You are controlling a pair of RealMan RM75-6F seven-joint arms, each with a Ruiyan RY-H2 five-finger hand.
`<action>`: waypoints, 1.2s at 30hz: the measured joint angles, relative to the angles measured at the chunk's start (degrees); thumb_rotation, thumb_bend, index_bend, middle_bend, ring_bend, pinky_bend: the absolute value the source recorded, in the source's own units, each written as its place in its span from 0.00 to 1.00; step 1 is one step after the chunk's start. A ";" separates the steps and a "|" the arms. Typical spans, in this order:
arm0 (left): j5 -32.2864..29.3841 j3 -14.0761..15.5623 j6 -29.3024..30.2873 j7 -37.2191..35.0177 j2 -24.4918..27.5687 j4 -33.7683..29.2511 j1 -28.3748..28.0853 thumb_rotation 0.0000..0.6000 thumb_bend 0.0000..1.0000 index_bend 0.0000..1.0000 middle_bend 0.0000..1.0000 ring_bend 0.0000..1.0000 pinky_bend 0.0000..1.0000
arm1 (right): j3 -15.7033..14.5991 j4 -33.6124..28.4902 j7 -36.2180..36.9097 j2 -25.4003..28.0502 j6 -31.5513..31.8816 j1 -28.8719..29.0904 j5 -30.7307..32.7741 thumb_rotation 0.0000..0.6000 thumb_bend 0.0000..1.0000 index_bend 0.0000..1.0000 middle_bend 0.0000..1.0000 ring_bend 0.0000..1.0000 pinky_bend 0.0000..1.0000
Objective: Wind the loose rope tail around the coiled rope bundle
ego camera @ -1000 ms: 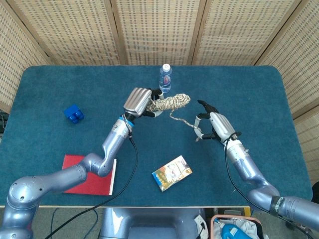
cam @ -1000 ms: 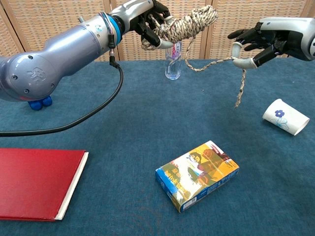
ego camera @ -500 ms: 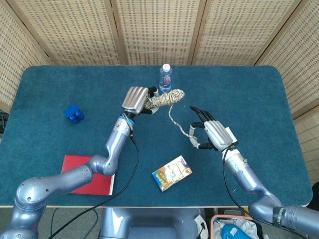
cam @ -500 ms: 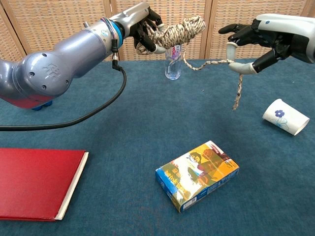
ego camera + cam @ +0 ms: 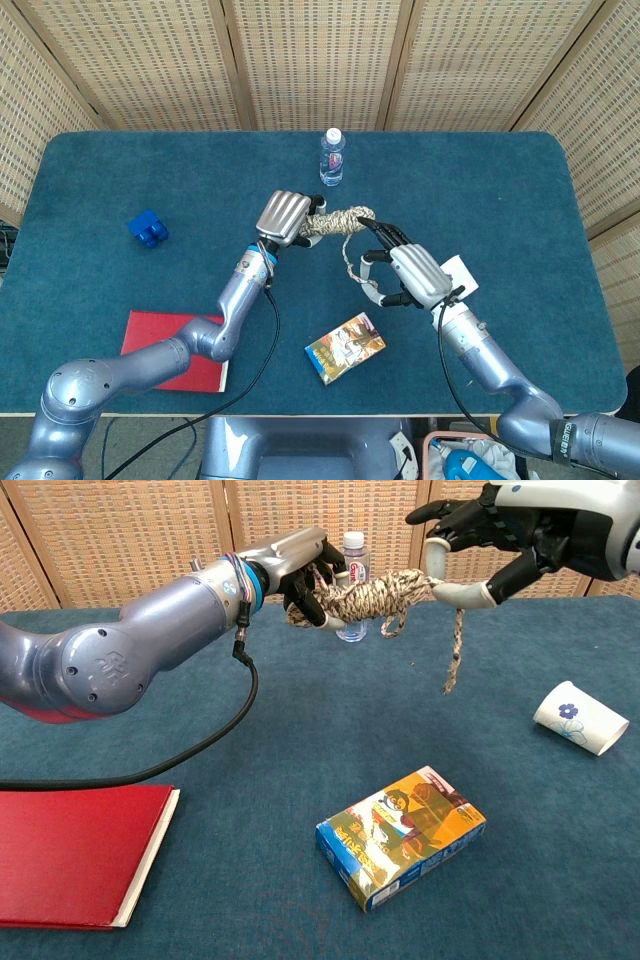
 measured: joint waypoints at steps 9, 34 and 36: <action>8.92 5.04 0.76 -2.22 -0.59 2.93 -0.16 1.00 0.54 0.76 0.60 0.53 0.62 | 3.38 -3.14 -6.86 1.87 -4.13 5.14 9.78 1.00 0.50 0.72 0.00 0.00 0.00; 25.83 15.92 1.38 -13.07 3.24 5.69 -0.39 1.00 0.52 0.76 0.60 0.53 0.62 | 7.25 7.64 -13.29 1.36 -10.25 14.99 31.10 1.00 0.50 0.72 0.00 0.00 0.00; 26.34 16.25 1.48 -13.74 3.39 5.72 -0.35 1.00 0.52 0.76 0.60 0.53 0.62 | 7.22 9.17 -13.27 1.73 -11.71 15.70 32.81 1.00 0.50 0.72 0.00 0.00 0.00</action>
